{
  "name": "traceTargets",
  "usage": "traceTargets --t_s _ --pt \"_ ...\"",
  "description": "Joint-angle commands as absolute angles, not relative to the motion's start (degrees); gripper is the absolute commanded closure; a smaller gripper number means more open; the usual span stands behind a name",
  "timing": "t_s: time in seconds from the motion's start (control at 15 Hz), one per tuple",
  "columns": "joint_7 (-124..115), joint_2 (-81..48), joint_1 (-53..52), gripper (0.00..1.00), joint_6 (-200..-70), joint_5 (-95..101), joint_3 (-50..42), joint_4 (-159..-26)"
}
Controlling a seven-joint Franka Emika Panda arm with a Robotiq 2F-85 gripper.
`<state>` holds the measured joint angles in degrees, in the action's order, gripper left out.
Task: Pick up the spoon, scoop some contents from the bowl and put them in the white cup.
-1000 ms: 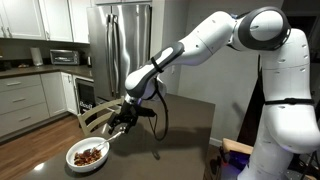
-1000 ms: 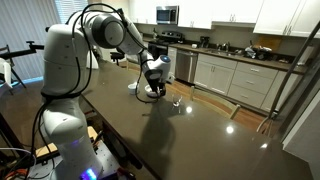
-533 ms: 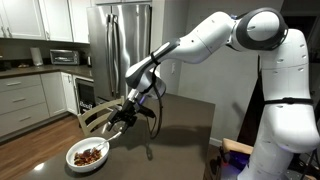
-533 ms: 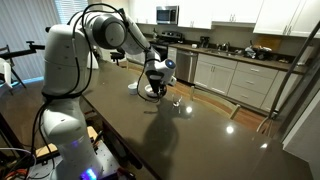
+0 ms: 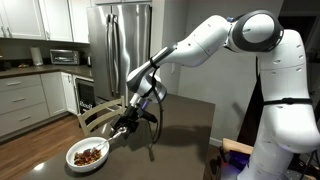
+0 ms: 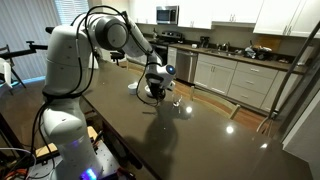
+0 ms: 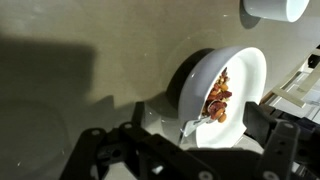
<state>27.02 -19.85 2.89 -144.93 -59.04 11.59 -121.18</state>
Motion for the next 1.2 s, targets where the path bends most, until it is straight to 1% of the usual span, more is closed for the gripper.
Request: traceTargets --t_s 0.0,0.47,0.87,1.13 --pt "30.4 -21.1 1.4 0.00 -146.9 -61.5 10.9 -120.9" --pt "34.6 -22.8 1.1 0.00 -154.1 -66.1 12.6 -118.5" --pt "32.2 -22.5 0.6 0.00 -153.5 -65.5 11.8 -118.8" --pt "34.1 -22.2 2.4 0.00 -152.2 -68.9 12.3 -118.4"
